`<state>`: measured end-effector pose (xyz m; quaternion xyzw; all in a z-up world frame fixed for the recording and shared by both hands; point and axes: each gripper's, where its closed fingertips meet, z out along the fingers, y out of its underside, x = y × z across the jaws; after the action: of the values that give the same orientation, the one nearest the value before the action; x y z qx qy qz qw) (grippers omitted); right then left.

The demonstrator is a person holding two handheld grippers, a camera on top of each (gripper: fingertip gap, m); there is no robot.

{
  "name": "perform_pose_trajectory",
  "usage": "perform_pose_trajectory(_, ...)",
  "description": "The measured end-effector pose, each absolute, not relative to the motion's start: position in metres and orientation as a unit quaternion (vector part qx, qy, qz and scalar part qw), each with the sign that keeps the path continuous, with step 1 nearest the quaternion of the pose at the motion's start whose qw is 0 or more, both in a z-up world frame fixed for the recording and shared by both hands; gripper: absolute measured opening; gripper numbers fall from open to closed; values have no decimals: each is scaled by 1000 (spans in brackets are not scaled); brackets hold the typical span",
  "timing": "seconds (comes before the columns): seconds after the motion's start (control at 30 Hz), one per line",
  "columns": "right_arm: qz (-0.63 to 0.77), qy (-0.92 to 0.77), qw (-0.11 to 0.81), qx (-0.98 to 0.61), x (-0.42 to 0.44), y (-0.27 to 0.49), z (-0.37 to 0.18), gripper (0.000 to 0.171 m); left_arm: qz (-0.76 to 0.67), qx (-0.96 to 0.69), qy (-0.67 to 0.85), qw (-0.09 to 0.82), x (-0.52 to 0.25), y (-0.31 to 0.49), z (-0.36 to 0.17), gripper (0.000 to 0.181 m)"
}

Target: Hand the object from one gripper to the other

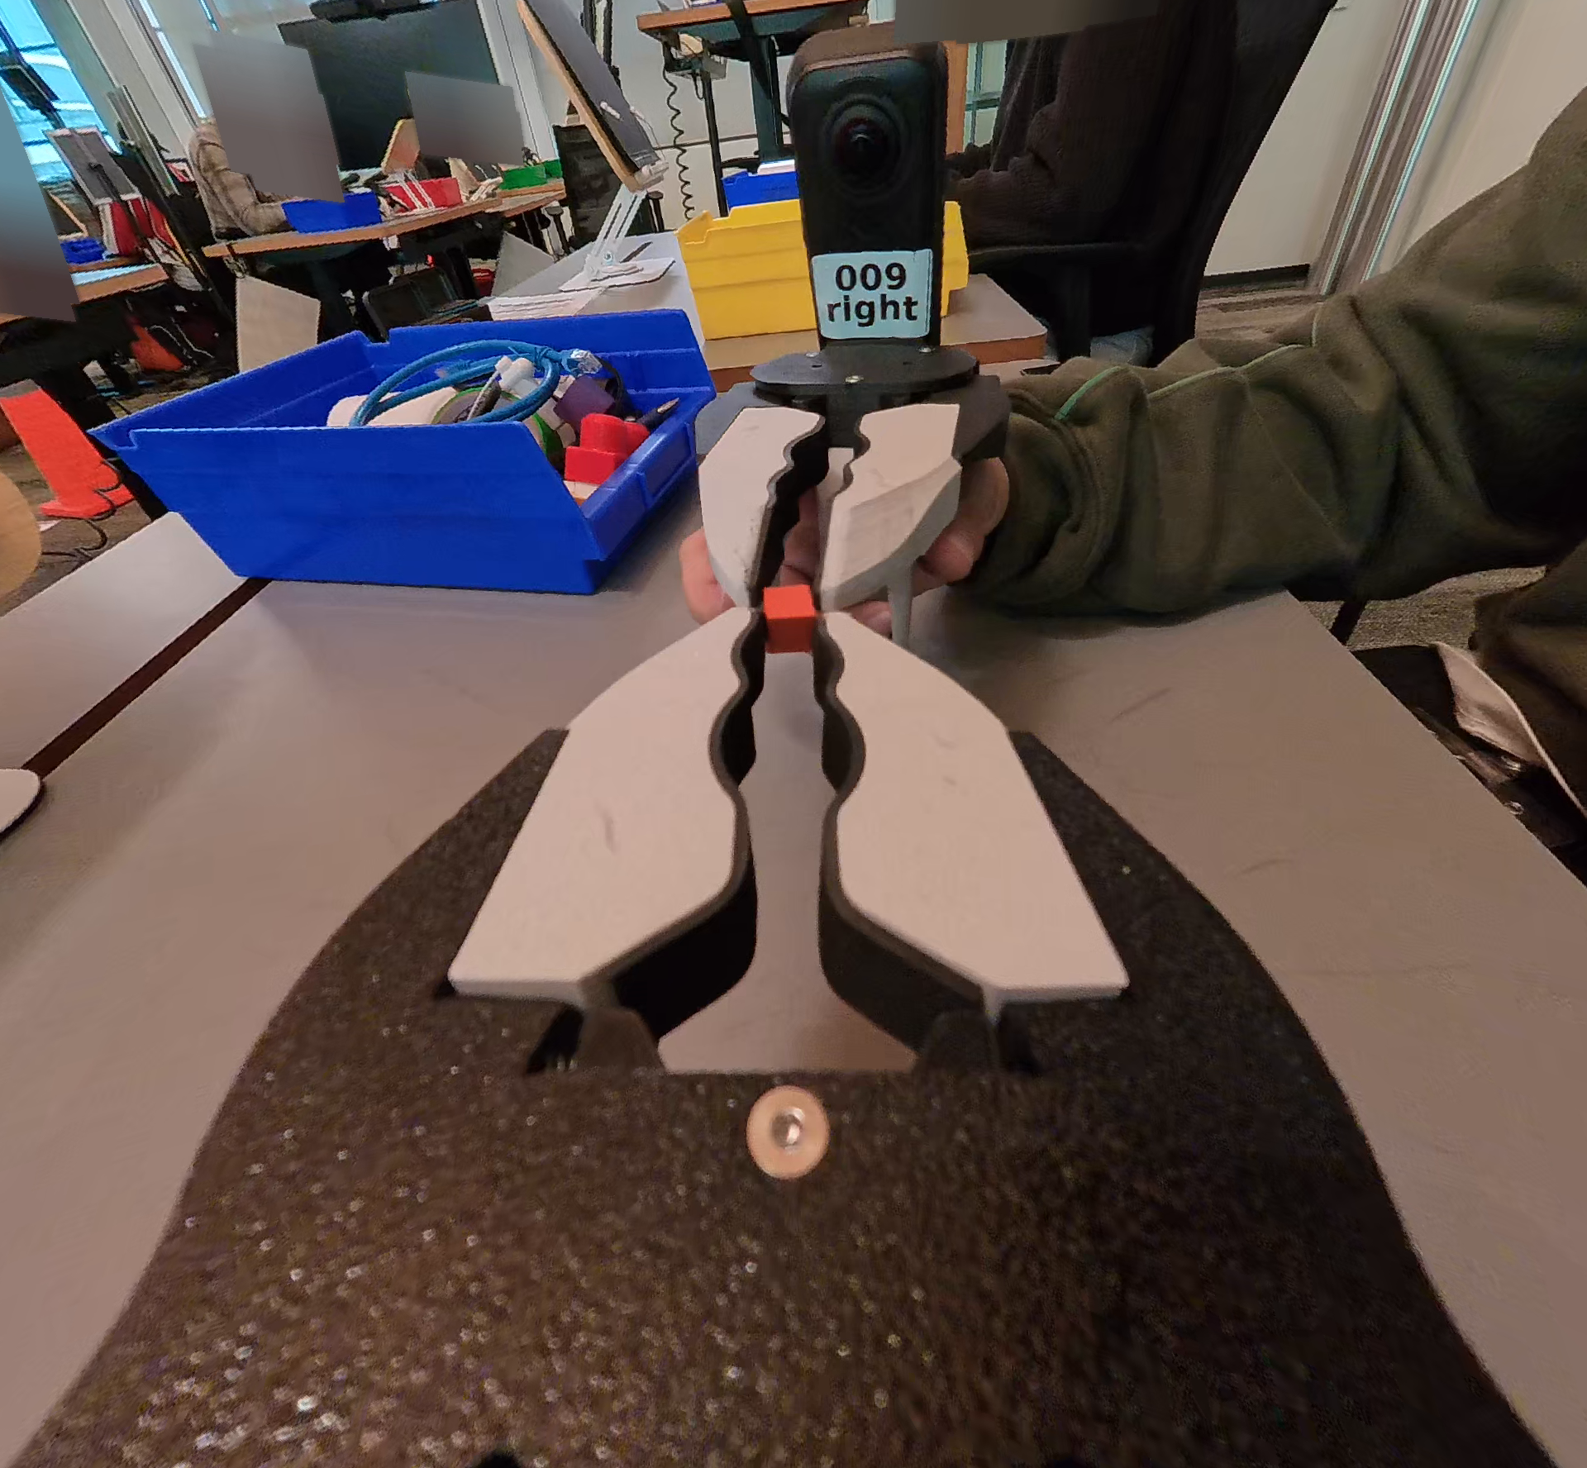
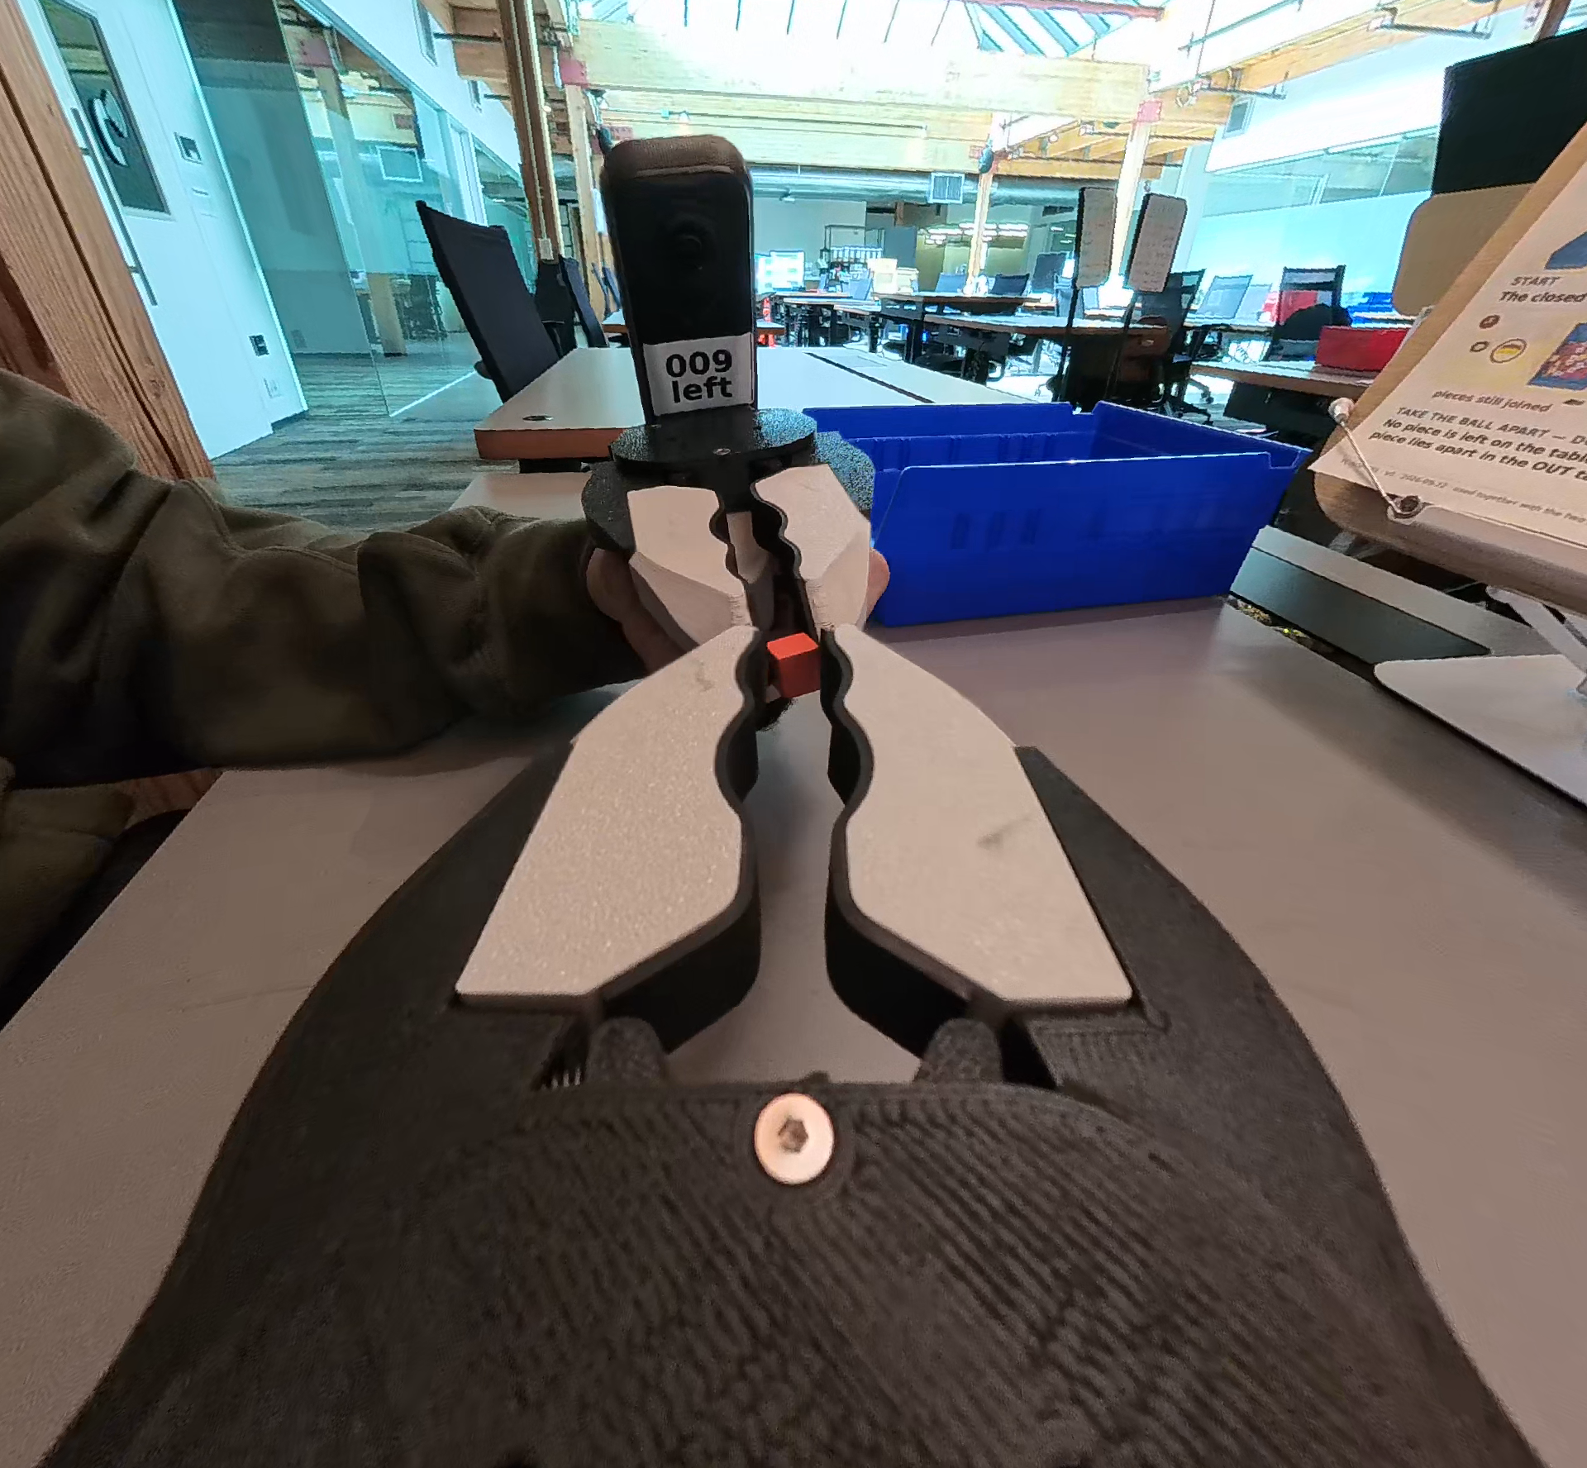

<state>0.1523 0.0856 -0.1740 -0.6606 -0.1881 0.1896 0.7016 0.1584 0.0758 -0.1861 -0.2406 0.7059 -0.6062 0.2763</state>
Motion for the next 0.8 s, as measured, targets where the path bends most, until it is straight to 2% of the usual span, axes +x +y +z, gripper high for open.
perform_pose_trajectory(0.2, 195, -172, 706, -659, 157, 87, -170, 10, -612, -248, 689, 297, 163, 77, -182, 10)
perform_pose_trajectory(0.4, 244, -104, 724, -637, 164, 90, -162, 9, -600, -245, 663, 373, 171, 81, -174, 11)
perform_pose_trajectory(0.6, 326, 43, 740, -587, 192, 94, -158, 9, -485, -222, 652, 539, 185, 86, -168, 22)
perform_pose_trajectory(0.8, 461, 142, 728, -487, 200, 91, -148, 9, -321, -180, 640, 674, 194, 83, -165, 20)
